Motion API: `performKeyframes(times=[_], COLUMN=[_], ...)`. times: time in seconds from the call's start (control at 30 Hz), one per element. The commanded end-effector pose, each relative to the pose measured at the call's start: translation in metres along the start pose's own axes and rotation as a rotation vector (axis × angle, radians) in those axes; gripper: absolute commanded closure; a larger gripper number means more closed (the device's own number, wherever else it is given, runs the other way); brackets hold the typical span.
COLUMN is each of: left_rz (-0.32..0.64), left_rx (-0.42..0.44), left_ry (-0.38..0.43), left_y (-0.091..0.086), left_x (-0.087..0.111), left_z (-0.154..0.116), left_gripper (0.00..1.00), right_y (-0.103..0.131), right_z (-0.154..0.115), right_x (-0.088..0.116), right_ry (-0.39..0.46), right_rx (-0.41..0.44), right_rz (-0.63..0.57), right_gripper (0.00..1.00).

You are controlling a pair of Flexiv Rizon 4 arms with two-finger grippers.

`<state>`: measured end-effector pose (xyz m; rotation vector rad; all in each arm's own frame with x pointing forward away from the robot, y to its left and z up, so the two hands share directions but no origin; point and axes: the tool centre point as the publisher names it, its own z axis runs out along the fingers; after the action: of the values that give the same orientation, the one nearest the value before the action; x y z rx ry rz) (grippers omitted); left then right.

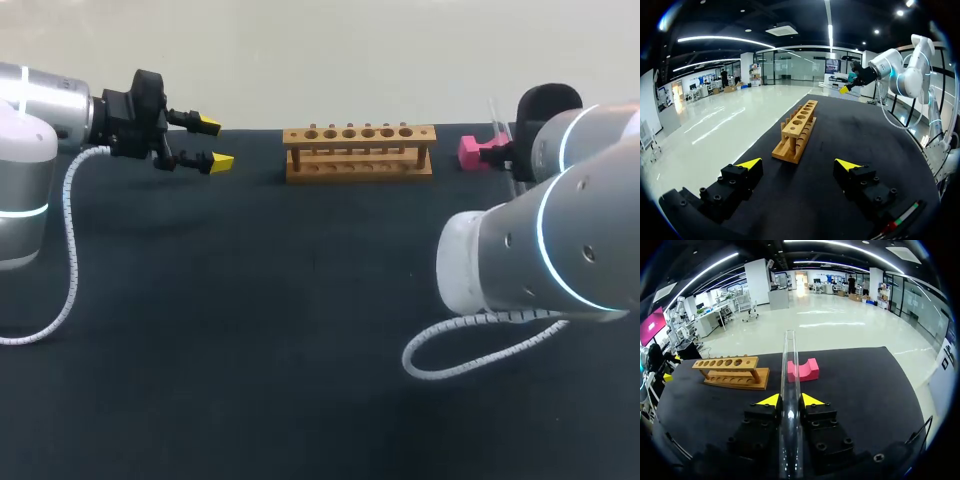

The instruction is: Grasp the test tube, adjust it, and insert it.

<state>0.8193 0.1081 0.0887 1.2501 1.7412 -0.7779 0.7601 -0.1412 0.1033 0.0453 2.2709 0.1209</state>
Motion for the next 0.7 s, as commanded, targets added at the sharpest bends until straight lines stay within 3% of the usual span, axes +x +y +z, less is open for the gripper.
performKeyframes(times=[0.03,0.27,0.7], left_rz=[0.003,0.003,0.003], left_rx=[-0.003,-0.003,-0.003], left_ry=[-0.005,-0.005,-0.005], left_y=[-0.001,-0.001,-0.001], left_x=[0.001,0.001,0.001], left_z=[0.0,0.0,0.0], left_gripper=[0.0,0.0,0.0], right_y=[0.0,0.0,0.064], right_z=[-0.001,-0.001,-0.004], right_x=[0.0,0.0,-0.007], right_ry=[0.0,0.0,-0.035], right_rx=[0.001,0.001,-0.009], right_rz=[0.0,0.0,-0.062], right_gripper=[1.0,1.0,1.0])
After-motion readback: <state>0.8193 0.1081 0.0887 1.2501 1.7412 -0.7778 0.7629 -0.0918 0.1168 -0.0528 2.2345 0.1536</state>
